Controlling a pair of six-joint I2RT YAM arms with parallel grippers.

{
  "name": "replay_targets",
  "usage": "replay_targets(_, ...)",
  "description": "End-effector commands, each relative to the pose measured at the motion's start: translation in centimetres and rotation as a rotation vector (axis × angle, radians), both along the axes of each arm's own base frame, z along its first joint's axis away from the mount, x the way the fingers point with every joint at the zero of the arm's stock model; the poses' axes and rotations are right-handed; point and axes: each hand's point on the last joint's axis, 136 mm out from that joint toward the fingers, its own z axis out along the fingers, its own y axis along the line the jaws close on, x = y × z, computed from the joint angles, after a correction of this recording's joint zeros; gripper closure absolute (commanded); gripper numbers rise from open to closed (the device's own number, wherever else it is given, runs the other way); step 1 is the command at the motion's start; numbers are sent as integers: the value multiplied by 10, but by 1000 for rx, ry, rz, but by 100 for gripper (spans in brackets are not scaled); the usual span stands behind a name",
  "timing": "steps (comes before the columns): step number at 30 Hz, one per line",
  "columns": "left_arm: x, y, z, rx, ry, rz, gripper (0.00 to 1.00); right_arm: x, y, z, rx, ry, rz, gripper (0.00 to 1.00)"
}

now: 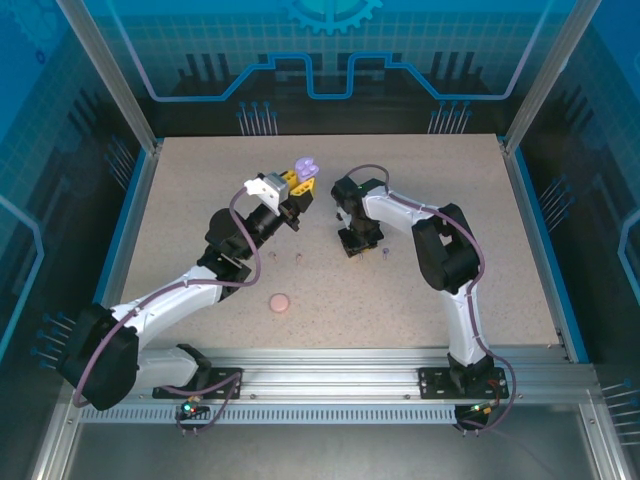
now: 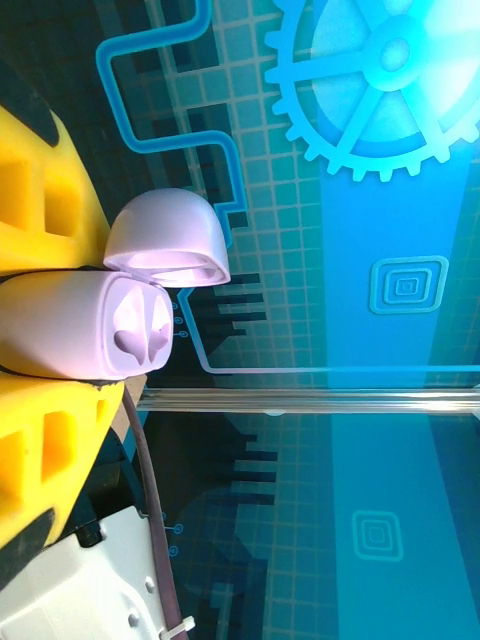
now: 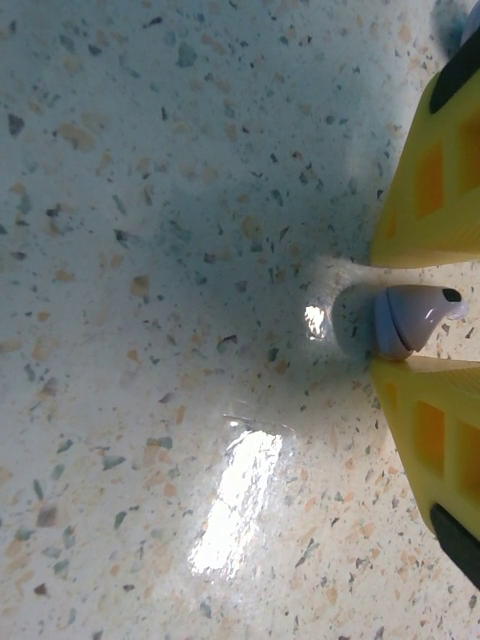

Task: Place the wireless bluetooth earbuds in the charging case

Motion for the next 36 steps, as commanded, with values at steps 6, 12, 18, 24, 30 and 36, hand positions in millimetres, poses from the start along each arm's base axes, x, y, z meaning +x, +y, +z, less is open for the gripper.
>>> replay_targets(6,-12,-1,28,-28,-67,-26,100,-4,8,2,-3,18,26,78)
replay_targets(12,-13,0,31,-31,-72,-26,100,0,11,28,47,-51,-2,79)
replay_targets(18,-18,1,42,-35,-106,-32,100,3,12,73,119,-161,-36,80)
replay_targets(24,-21,-2,58,-31,-147,-50,100,4,11,142,236,-335,-64,81)
replay_targets(30,-27,-9,68,-16,-186,-81,100,-1,-1,233,360,-584,-81,82)
replay_targets(36,-36,-24,74,47,-242,-121,100,-17,-17,338,484,-851,-53,81)
